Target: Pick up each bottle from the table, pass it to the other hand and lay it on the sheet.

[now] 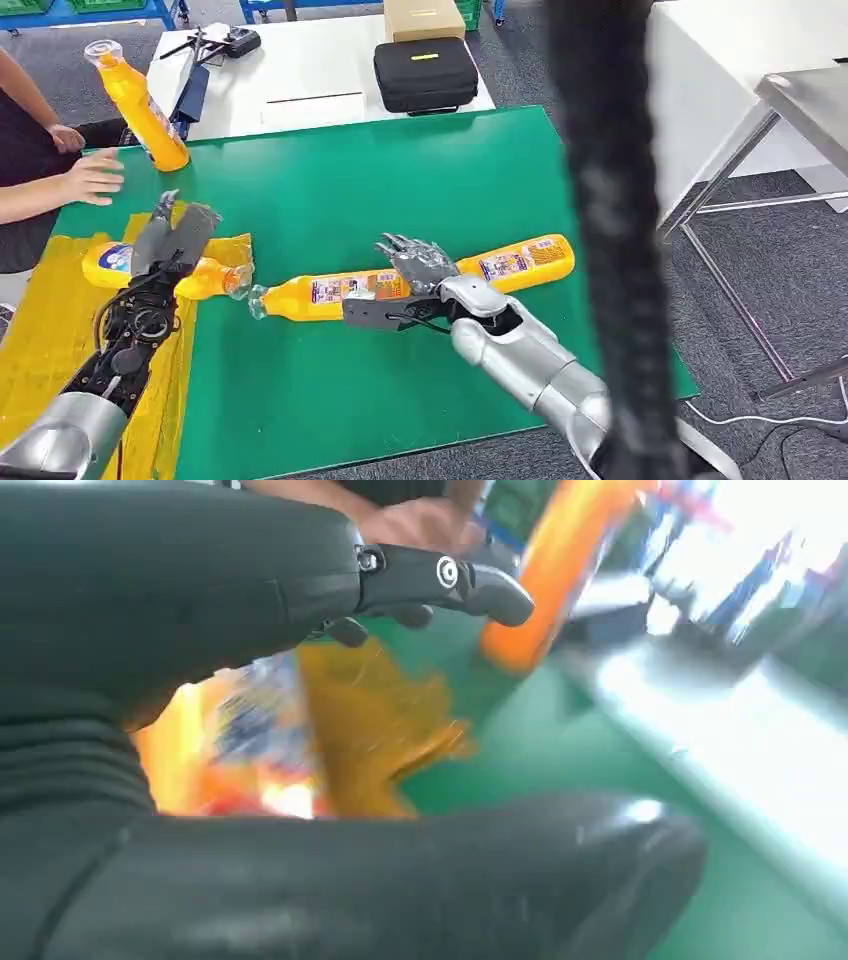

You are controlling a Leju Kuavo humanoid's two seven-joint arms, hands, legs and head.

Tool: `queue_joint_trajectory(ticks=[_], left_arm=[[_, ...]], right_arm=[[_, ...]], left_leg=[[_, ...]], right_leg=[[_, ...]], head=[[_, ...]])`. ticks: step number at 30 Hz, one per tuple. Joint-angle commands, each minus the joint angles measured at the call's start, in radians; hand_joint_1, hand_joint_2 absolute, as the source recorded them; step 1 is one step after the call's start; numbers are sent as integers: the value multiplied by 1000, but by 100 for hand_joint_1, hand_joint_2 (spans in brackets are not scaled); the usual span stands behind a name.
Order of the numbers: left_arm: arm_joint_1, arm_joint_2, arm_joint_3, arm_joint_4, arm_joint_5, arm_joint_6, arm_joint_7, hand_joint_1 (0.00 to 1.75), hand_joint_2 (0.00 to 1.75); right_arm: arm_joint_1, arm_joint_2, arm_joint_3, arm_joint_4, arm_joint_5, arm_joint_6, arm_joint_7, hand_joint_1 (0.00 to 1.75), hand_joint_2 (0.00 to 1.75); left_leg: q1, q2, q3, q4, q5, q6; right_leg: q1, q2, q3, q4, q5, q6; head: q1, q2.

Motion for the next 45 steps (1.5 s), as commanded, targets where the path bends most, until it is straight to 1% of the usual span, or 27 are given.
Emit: queue_joint_trajectory(ticks=[1, 3, 5, 6, 8, 9, 10, 16, 17, 18, 20, 21, 22, 24, 25, 26, 28, 29, 31, 33, 38, 39, 41, 45], left_arm=[[124, -51, 141, -394, 329, 89, -144, 0, 0], [178, -45, 119, -537, 415, 121, -143, 0, 0], [206, -51, 116, -607, 458, 141, -149, 0, 0], [237, -48, 99, -671, 491, 151, -169, 0, 0], [264, -44, 79, -724, 516, 151, -178, 0, 0], [275, -40, 65, -744, 515, 155, -184, 0, 0], [277, -40, 62, -750, 517, 158, -186, 0, 0], [273, -30, 33, -756, 519, 170, -195, 0, 0], [271, -30, 30, -750, 523, 170, -190, 0, 0], [271, -29, 27, -747, 524, 170, -190, 0, 0], [281, -28, 26, -749, 527, 170, -182, 0, 0], [290, -25, 29, -753, 524, 174, -178, 0, 0], [302, -20, 31, -762, 522, 175, -175, 0, 0], [328, -13, 41, -781, 523, 177, -176, 0, 0], [339, -12, 45, -786, 523, 179, -173, 0, 0], [339, -12, 45, -786, 523, 179, -173, 0, 0], [335, -15, 41, -776, 523, 178, -172, 0, 0], [332, -15, 37, -772, 523, 178, -172, 0, 0], [318, -17, 24, -759, 524, 174, -172, 0, 0], [304, -20, 10, -750, 528, 170, -173, 0, 0], [302, -19, 4, -752, 528, 169, -172, 0, 0], [301, -19, 3, -753, 531, 169, -172, 0, 0], [299, -23, -5, -757, 540, 167, -173, 0, 0], [303, -23, -19, -771, 556, 165, -174, 0, 0]], right_arm=[[-126, 5, 43, 220, 20, 10, -21, 0, 175], [-144, 11, 53, 260, 17, -7, -44, 0, 175], [-148, 15, 53, 272, 9, -8, -53, 0, 175], [-148, 19, 54, 278, 8, -11, -58, 0, 175], [-142, 24, 53, 281, 4, -8, -60, 0, 175], [-138, 28, 51, 279, 0, -9, -61, 0, 175], [-136, 30, 50, 278, -2, -8, -62, 0, 175], [-113, 41, 23, 222, -52, 8, -72, 0, 175], [-93, 40, -6, 190, -94, 18, -85, 0, 175], [-85, 37, -6, 172, -96, 20, -83, 0, 175], [-50, 32, -34, 99, -138, 26, -85, 0, 175], [-31, 32, -51, 59, -159, 16, -85, 0, 175], [-3, 30, -81, 5, -188, -23, -96, 0, 175], [37, 13, -89, -96, -198, -57, -83, 0, 175], [68, 10, -102, -154, -216, -96, -107, 0, 175], [68, 10, -102, -154, -216, -96, -107, 0, 175], [92, 3, -97, -207, -228, -95, -105, 0, 175], [91, 1, -90, -210, -230, -78, -97, 0, 175], [77, 0, -61, -197, -224, -36, -75, 0, 175], [56, 14, -29, -138, -218, 11, -46, 0, 175], [49, 24, -22, -101, -219, 16, -47, 0, 175], [41, 25, -11, -86, -210, 26, -36, 0, 175], [21, 41, 18, -7, -200, 64, -14, 0, 175], [-10, 75, 54, 139, -175, 72, -11, 0, 175]], left_leg=[[1, 1, 0, 1, -2, -2], [2, 2, -1, 3, -3, -3], [2, 3, -1, 4, -5, -4], [1, 3, -3, 1, -1, -2], [1, 3, -3, 2, -3, -3], [2, 3, -1, 2, -4, -3], [1, 0, -3, 1, -2, -2], [1, 2, -3, 2, -2, -3], [1, 0, -3, 2, -2, -4], [1, 0, -4, 1, -1, -3], [2, 0, -2, 2, -3, -5], [1, 0, -5, 0, -1, -2], [1, 0, -3, 1, -2, -3], [1, 1, -3, 0, -2, -2], [1, 1, -4, 0, -1, -2], [1, 1, -3, 0, -2, -3], [1, 1, -2, 1, -3, -3], [1, 0, -5, 0, -1, -2], [1, -1, -5, 1, -2, -3], [1, -1, -5, 1, -2, -3], [1, -1, -6, 0, -1, -2], [2, 0, -5, 1, -2, -3], [1, 0, -6, 0, -1, -2], [2, 1, -3, 0, -2, -3]], right_leg=[[1, -1, 0, 1, -1, 0], [1, -1, 0, 1, -2, 0], [2, 0, 0, 2, -4, 1], [1, 1, -3, 0, -1, 0], [1, 1, -3, 1, -2, 0], [1, 0, -1, 1, -3, 0], [1, -1, -2, 0, -2, 0], [1, 0, -3, 1, -2, 0], [1, -2, -2, 1, -2, 0], [1, -2, -3, 0, -1, 0], [2, -3, -1, 1, -3, 0], [0, -1, -4, -1, -1, 0], [1, -1, -3, 0, -2, 0], [1, 0, -3, 0, -2, 0], [0, 0, -5, -1, -1, 0], [1, -1, -3, 0, -2, 0], [1, -2, -2, 0, -3, 0], [1, -2, -5, 0, -2, 0], [1, -2, -4, 0, -2, 0], [1, -2, -4, 0, -2, 0], [1, -2, -6, 0, -1, 0], [2, -2, -4, 0, -2, 0], [1, -1, -6, 0, -1, 0], [1, -1, -3, 0, -2, 0]], head=[[0, 0], [0, 0], [0, 0], [0, 0], [-1, 0], [0, 0], [0, 0], [0, 0], [0, 0], [0, 0], [0, 0], [0, 0], [0, 0], [0, 0], [0, 0], [0, 0], [0, 0], [0, 0], [0, 0], [0, 0], [0, 0], [0, 0], [0, 0], [0, 0]])
